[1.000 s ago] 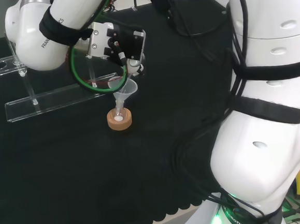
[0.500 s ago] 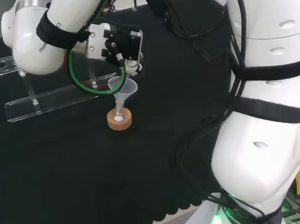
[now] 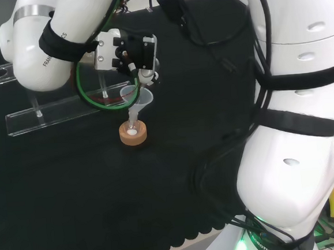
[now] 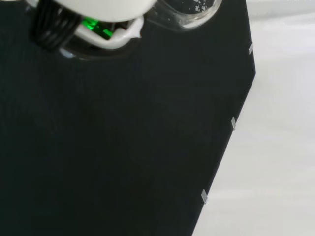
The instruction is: Pour all the NaCl from the weighing funnel into the round-bottom flask.
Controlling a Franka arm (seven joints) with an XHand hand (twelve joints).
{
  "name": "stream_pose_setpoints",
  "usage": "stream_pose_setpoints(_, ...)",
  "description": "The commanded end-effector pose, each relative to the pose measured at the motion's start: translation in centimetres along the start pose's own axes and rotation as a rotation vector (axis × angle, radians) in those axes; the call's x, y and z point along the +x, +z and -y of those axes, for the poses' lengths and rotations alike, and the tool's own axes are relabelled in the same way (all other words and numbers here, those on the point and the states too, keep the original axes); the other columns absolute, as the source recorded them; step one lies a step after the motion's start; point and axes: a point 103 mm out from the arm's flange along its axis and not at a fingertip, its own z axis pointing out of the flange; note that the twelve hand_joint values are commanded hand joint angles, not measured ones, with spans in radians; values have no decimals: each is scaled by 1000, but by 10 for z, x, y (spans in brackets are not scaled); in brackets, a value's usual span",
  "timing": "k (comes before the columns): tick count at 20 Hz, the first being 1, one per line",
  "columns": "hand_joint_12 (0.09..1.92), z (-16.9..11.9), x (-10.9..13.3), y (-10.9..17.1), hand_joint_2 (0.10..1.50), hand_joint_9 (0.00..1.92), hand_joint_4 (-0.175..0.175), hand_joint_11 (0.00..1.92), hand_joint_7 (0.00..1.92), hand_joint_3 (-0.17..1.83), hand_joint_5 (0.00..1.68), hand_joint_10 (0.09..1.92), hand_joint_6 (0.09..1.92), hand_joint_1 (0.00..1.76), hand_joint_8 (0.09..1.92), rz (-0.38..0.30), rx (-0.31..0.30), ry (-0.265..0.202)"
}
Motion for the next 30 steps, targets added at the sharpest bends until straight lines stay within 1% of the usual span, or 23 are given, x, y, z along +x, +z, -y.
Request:
stream_pose_setpoints(1,1218,1,2,-1,651,1023,175,705,721,866,1080,385,1107,1071,640,38,8,6)
stream_pose_setpoints(6,1219,2,3,-4,651,1022,175,706,721,866,1080,386,1106,1071,641,64,8,13)
stream_pose_setpoints(10,1219,4,4,-8,651,1022,175,706,720,867,1080,387,1106,1071,641,76,21,15)
stream_pose_setpoints(20,1219,6,6,-16,651,1020,175,706,719,867,1081,389,1106,1071,641,107,19,22)
stream_pose_setpoints(30,1219,8,5,-17,651,1019,175,705,718,867,1081,391,1107,1071,641,111,14,26)
